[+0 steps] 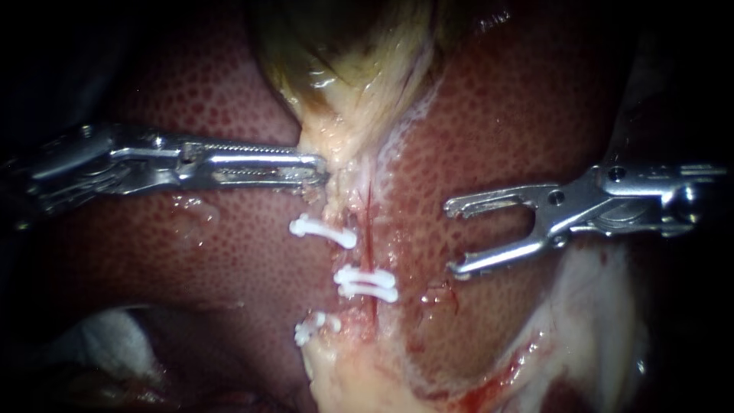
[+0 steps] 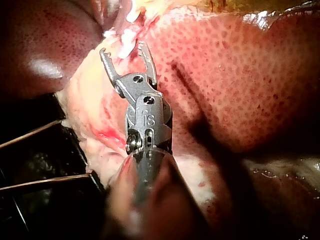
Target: Going back second clip right tube
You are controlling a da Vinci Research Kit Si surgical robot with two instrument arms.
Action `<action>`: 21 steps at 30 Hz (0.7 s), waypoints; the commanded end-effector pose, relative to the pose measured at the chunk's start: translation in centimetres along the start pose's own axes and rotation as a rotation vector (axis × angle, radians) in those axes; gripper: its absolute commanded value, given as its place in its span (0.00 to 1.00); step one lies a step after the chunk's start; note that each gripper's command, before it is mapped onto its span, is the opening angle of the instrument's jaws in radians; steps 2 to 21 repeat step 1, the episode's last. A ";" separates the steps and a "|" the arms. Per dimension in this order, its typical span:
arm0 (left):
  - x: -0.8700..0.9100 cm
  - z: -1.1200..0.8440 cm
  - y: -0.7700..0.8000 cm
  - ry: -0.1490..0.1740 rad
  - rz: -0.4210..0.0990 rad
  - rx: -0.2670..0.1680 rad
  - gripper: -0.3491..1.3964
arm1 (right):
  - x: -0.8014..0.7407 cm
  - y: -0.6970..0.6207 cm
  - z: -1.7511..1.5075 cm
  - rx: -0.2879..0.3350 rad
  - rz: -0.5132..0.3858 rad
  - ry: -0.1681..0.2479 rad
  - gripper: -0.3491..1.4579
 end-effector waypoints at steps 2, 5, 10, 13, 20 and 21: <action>0.01 0.00 0.00 0.000 0.000 -0.001 0.00 | 0.00 0.00 0.00 0.000 0.000 0.000 0.47; 0.01 0.00 0.00 0.000 0.000 -0.001 0.00 | 0.00 0.00 0.00 0.000 0.000 0.000 0.47; 0.01 0.00 0.00 0.000 0.000 -0.001 0.00 | 0.00 0.00 0.00 0.000 0.000 0.000 0.47; 0.01 0.00 0.00 0.000 0.000 -0.001 0.00 | 0.00 0.00 0.00 0.000 0.000 0.000 0.47; 0.01 0.00 0.00 0.000 0.000 -0.001 0.00 | 0.00 0.00 0.00 0.000 0.000 0.000 0.47; 0.01 0.00 0.00 0.000 0.000 -0.001 0.00 | 0.00 0.00 0.00 0.000 0.000 0.000 0.47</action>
